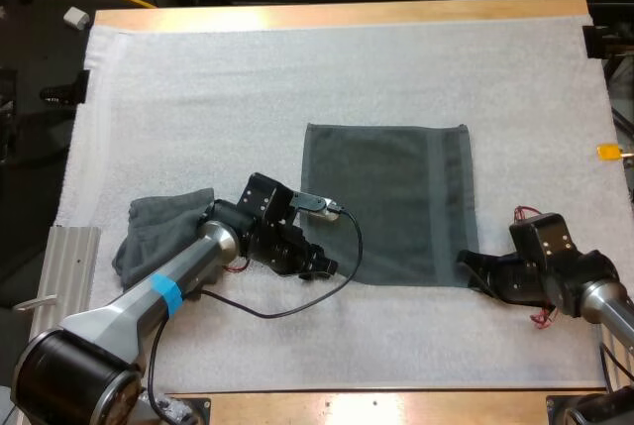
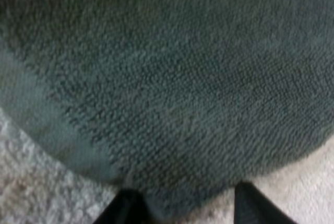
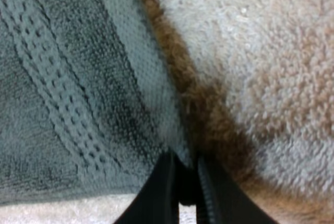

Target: Pick towel from pile, fold and stack

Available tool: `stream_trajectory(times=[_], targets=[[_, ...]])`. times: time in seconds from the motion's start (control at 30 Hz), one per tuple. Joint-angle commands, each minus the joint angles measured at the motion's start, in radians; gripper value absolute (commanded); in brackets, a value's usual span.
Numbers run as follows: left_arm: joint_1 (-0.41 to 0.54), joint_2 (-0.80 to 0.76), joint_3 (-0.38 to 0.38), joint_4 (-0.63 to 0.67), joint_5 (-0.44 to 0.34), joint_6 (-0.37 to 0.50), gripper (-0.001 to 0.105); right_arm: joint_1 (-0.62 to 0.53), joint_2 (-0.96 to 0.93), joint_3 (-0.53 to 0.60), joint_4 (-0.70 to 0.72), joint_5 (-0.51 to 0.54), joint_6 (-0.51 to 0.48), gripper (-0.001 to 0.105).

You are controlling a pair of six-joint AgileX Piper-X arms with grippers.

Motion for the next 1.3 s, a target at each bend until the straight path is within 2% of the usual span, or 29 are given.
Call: stream_trajectory(times=[0.0, 0.1, 0.27, 0.33, 0.57, 0.73, 0.8, 0.87, 0.93, 1.1, 1.2, 1.27], targets=[[-0.003, 0.009, 0.0, -0.013, 0.011, -0.008, 0.038, 0.001, -0.004, -0.001, 0.012, -0.002, -0.01, 0.0], [-0.003, 0.012, 0.001, -0.011, 0.014, -0.01, 0.031, 0.001, -0.006, -0.001, 0.013, 0.0, -0.008, 0.0], [-0.003, 0.011, 0.001, -0.001, 0.008, -0.012, 0.007, 0.001, -0.006, 0.001, 0.013, -0.007, -0.011, 0.0], [-0.003, 0.008, 0.001, 0.006, 0.005, -0.012, 0.001, 0.002, -0.005, 0.0, 0.011, -0.017, -0.015, 0.0], [-0.004, -0.06, 0.002, 0.073, -0.001, 0.02, 0.0, 0.003, -0.027, -0.001, 0.018, -0.074, -0.041, 0.0], [-0.001, -0.165, 0.002, 0.17, 0.007, 0.058, 0.0, 0.004, -0.119, -0.002, 0.079, -0.08, -0.055, 0.0], [-0.004, -0.148, -0.001, 0.152, 0.002, 0.051, 0.0, 0.002, -0.106, 0.0, 0.065, -0.063, -0.049, 0.0], [-0.015, -0.212, 0.001, 0.216, 0.016, 0.06, 0.0, 0.0, -0.173, -0.002, 0.115, -0.069, -0.053, 0.0], [-0.037, -0.252, 0.002, 0.26, 0.023, 0.064, 0.0, 0.002, -0.226, -0.001, 0.165, -0.076, -0.057, 0.0], [-0.186, -0.361, 0.005, 0.384, 0.03, 0.051, 0.0, 0.03, -0.404, 0.0, 0.353, -0.115, -0.068, 0.0], [-0.209, -0.388, 0.006, 0.368, 0.043, 0.037, 0.0, 0.092, -0.457, -0.002, 0.357, -0.111, -0.001, 0.0], [-0.154, -0.365, 0.008, 0.268, 0.093, -0.005, 0.0, 0.103, -0.436, -0.002, 0.227, -0.094, 0.101, 0.0]])
